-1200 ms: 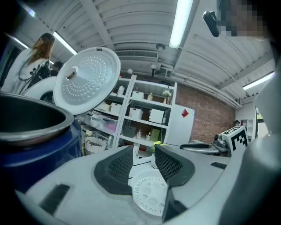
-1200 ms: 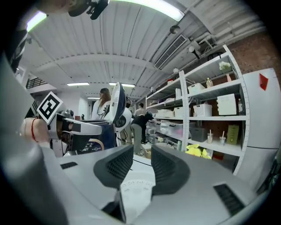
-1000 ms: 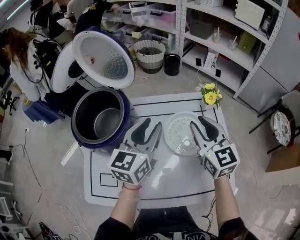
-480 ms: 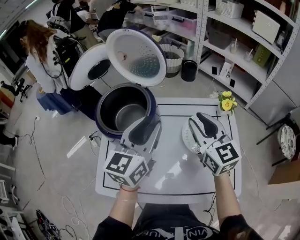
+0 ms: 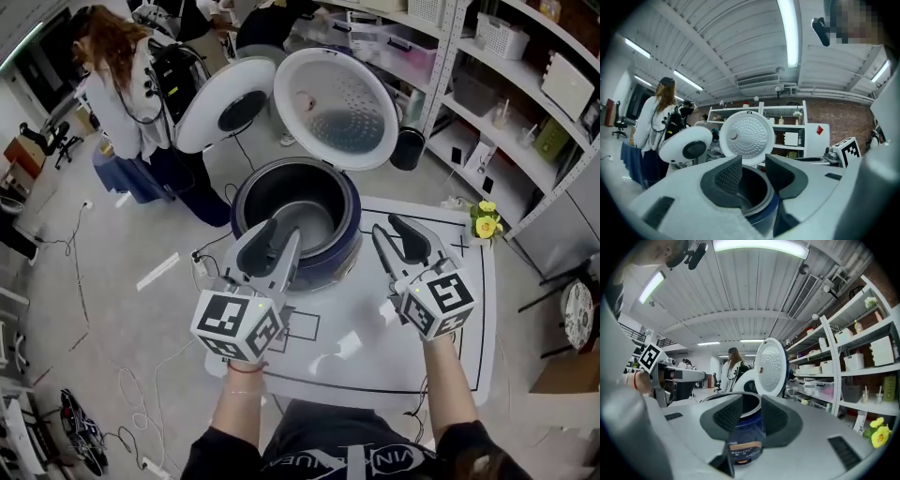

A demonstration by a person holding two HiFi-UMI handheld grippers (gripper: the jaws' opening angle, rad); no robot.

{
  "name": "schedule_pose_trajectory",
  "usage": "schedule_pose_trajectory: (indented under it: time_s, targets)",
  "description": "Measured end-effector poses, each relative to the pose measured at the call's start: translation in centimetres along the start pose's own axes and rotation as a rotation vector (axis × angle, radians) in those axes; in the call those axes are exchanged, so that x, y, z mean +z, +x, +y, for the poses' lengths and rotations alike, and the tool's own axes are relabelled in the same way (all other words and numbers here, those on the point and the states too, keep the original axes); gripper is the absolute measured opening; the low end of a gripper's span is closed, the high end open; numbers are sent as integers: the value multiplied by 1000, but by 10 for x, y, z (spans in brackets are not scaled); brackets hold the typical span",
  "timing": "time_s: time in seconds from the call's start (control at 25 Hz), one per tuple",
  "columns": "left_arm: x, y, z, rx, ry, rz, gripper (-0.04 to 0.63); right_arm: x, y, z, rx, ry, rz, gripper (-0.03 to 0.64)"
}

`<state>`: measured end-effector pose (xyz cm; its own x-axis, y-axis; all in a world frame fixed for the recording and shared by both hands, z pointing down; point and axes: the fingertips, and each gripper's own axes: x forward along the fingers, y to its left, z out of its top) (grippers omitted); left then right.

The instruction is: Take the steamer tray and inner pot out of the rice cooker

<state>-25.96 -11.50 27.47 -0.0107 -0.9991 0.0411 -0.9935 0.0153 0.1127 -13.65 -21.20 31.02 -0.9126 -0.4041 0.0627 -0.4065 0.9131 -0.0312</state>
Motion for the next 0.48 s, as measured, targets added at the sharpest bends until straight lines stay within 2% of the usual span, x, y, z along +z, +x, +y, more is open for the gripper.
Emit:
schedule_pose_trajectory:
  time_s: [0.32,0.48]
  targets:
    - [-9,-18,77,94,-25,27,135,-7,51,27,24,19,35,123]
    - [-18,-16,107,109,-44,49,135,-16,72,27,16,136,60,123]
